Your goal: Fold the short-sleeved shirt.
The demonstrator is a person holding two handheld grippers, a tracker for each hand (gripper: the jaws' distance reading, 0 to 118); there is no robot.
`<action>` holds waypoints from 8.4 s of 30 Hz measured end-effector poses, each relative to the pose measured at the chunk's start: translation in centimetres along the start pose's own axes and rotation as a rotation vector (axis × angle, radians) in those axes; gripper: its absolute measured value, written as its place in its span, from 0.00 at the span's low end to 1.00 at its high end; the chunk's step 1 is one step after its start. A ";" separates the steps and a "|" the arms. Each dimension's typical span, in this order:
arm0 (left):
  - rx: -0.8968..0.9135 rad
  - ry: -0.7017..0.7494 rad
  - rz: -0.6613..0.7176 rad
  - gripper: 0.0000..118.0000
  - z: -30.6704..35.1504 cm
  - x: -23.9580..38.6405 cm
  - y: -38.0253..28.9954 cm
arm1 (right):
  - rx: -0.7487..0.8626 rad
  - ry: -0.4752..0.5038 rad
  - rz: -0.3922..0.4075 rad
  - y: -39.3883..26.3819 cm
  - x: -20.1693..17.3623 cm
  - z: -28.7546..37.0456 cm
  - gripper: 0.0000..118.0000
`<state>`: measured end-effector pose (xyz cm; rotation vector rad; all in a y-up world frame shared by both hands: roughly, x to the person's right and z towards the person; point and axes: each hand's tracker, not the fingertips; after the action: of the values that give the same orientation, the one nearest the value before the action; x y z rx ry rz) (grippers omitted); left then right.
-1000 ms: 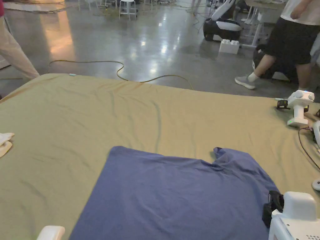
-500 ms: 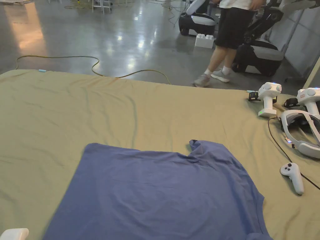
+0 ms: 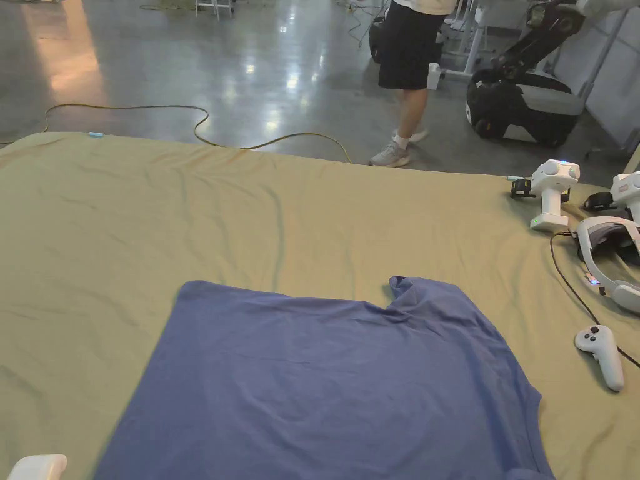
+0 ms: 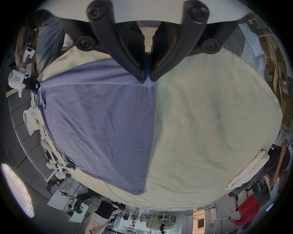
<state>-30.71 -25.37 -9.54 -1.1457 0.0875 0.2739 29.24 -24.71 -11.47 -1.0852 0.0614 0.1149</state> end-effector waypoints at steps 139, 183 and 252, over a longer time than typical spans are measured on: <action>0.241 -0.041 -0.035 0.06 1.0 3.2 10.1 | 0.186 0.043 0.003 13.4 2.0 -1.4 0.05; 0.639 0.069 -0.118 0.47 5.3 8.7 8.3 | 0.716 -0.090 -0.016 14.5 -7.6 7.9 0.53; 0.211 0.009 -0.121 0.05 -8.8 6.1 25.2 | 0.299 -0.093 -0.098 27.2 0.2 -6.8 0.57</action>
<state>-30.75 -22.70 -36.77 -0.9389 0.0532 0.1484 26.14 -18.16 -38.55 -0.7819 -0.0567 0.0655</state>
